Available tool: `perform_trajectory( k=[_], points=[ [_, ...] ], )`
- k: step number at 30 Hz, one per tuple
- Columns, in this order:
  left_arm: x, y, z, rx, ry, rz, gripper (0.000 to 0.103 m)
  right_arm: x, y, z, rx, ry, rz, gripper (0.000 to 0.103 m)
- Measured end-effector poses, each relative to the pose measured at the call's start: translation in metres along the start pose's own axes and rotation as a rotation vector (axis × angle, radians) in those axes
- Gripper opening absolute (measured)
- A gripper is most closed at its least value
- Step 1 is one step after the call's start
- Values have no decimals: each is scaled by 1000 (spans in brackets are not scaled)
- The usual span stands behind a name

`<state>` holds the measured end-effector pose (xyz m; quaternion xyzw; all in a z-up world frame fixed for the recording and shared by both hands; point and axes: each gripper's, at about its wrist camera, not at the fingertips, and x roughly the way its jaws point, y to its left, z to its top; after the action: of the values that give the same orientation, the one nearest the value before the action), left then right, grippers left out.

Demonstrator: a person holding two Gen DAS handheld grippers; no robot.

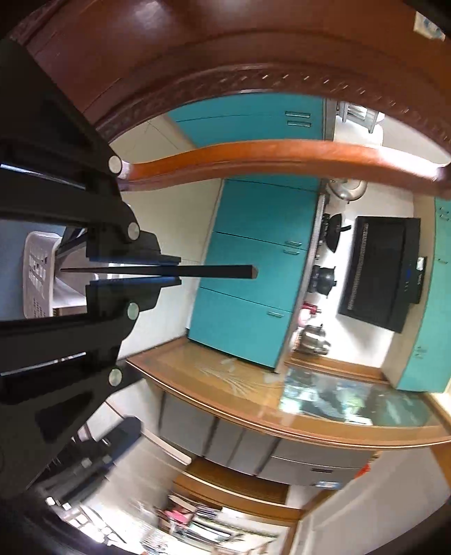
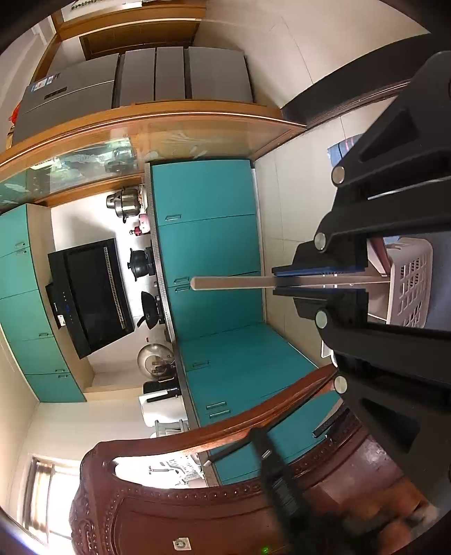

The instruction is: Organize utensils

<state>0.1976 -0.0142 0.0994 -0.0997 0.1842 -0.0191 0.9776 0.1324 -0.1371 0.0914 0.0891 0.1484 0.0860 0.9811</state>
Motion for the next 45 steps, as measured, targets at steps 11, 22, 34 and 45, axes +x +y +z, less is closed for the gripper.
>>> perform_trajectory(
  k=[11, 22, 34, 45],
  points=[
    [-25, 8, -9, 15, -40, -32, 34, -30, -6, 10, 26, -77, 13, 46],
    [-91, 34, -73, 67, -46, 58, 83, -98, -15, -42, -80, -153, -76, 91],
    [-143, 26, -124, 181, -43, 105, 99, -122, -13, -107, -143, 20, -148, 100],
    [-147, 13, -141, 258, -20, 131, 99, -128, -9, -114, -148, 43, -144, 100]
  ],
)
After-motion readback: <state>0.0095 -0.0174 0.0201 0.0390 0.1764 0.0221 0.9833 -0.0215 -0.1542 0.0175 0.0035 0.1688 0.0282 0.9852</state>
